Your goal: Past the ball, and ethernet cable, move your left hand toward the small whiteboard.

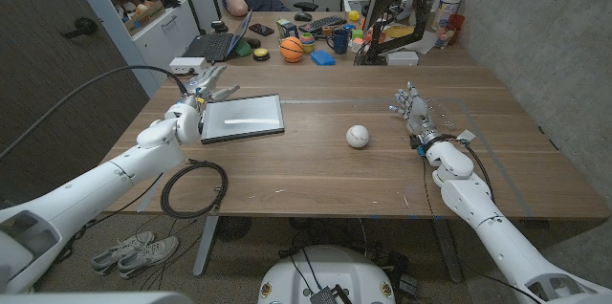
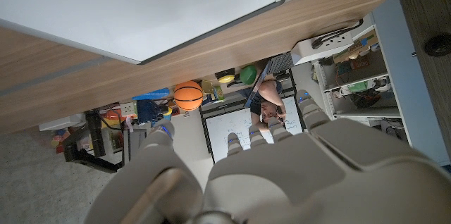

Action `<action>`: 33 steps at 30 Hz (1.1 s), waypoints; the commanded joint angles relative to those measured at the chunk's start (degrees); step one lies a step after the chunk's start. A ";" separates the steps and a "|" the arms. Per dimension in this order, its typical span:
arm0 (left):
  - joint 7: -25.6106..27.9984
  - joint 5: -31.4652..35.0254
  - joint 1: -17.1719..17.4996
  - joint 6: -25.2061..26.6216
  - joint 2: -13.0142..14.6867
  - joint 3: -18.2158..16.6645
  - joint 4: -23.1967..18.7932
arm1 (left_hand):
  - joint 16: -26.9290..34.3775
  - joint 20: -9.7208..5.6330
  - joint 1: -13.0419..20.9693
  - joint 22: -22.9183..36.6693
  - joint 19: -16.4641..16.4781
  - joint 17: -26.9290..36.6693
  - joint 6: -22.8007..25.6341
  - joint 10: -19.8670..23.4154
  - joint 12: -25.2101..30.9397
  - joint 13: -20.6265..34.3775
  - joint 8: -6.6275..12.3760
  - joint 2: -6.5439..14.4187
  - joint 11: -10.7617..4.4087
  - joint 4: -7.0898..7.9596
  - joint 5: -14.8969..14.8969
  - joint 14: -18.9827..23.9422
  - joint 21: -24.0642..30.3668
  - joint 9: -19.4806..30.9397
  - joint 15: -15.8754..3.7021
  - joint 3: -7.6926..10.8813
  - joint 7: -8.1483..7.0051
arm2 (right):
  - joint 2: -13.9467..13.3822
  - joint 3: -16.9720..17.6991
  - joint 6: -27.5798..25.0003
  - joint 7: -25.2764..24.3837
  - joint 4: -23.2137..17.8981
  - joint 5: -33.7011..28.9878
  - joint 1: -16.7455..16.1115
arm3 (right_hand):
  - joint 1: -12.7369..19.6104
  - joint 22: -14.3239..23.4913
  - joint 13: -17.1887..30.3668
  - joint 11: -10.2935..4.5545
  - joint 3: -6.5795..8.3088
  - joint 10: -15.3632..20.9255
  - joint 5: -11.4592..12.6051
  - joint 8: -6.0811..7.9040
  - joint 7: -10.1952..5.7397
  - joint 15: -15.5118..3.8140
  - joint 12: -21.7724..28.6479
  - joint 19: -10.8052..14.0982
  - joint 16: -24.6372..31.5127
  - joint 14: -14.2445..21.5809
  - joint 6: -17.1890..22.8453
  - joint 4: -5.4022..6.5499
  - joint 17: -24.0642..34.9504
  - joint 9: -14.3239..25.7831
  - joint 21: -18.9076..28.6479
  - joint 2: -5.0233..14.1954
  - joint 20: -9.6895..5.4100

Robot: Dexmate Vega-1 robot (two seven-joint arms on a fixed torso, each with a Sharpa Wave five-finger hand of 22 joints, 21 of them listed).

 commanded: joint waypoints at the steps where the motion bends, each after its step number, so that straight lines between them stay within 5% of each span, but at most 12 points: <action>1: -8.39 -0.19 -1.89 1.18 1.58 1.63 -0.80 | 0.57 0.23 0.43 0.14 1.01 0.16 -5.06 -1.25 0.58 0.29 0.57 -1.08 0.31 -0.57 0.45 0.34 0.30 0.26 0.20 -0.23 -0.15 | -0.17 -0.13 -0.22 0.47 0.01 0.22 -0.19 | -0.62 0.25 0.11 0.13 -0.43 0.43 0.40 0.13 1.27 0.37 0.11 -8.24 -0.08 -0.84 0.40 -0.15 0.27 0.24 -0.45 -0.10 0.06; 9: -11.88 0.24 -2.70 1.53 1.97 2.44 -1.04 | 0.36 0.31 1.25 0.13 1.48 0.15 -5.30 -2.08 0.10 0.31 0.83 -1.61 0.67 -1.28 0.85 -0.06 0.25 0.38 1.04 -0.54 -0.15 | -0.21 -0.03 0.16 0.55 0.24 0.21 -0.32 | -0.75 0.26 0.11 0.18 -0.75 0.15 0.55 -0.02 1.29 0.43 -0.07 -8.44 -0.30 -1.08 0.14 -0.17 0.23 0.23 -0.83 -0.06 0.13; 19: -13.73 1.56 -3.56 2.10 1.58 3.39 -0.71 | 1.02 0.24 2.88 0.14 2.49 0.08 -4.90 3.89 1.56 0.21 1.54 -2.35 1.07 -2.63 1.98 2.17 0.14 0.59 0.19 -1.28 -0.13 | -0.18 0.07 0.36 0.75 0.62 0.40 -0.17 | -0.81 0.26 0.11 0.18 -0.96 0.20 0.64 -0.04 1.33 0.39 -0.08 -8.44 -0.38 -1.05 0.11 -0.18 0.22 0.23 -1.04 -0.02 0.13; 33: -17.90 1.46 -5.29 2.38 0.97 4.40 0.29 | 1.35 0.25 3.43 0.13 4.24 -0.03 -0.34 6.92 1.58 0.16 3.34 -2.26 0.84 -3.09 2.89 4.08 0.25 0.95 -0.68 -1.92 -0.03 | 0.02 0.18 0.72 0.85 1.52 0.58 0.27 | -0.84 0.26 0.11 0.12 -1.19 0.16 0.78 -0.05 1.24 0.43 -0.13 -8.43 -0.47 -0.97 0.11 -0.21 0.19 0.23 -1.33 0.10 0.15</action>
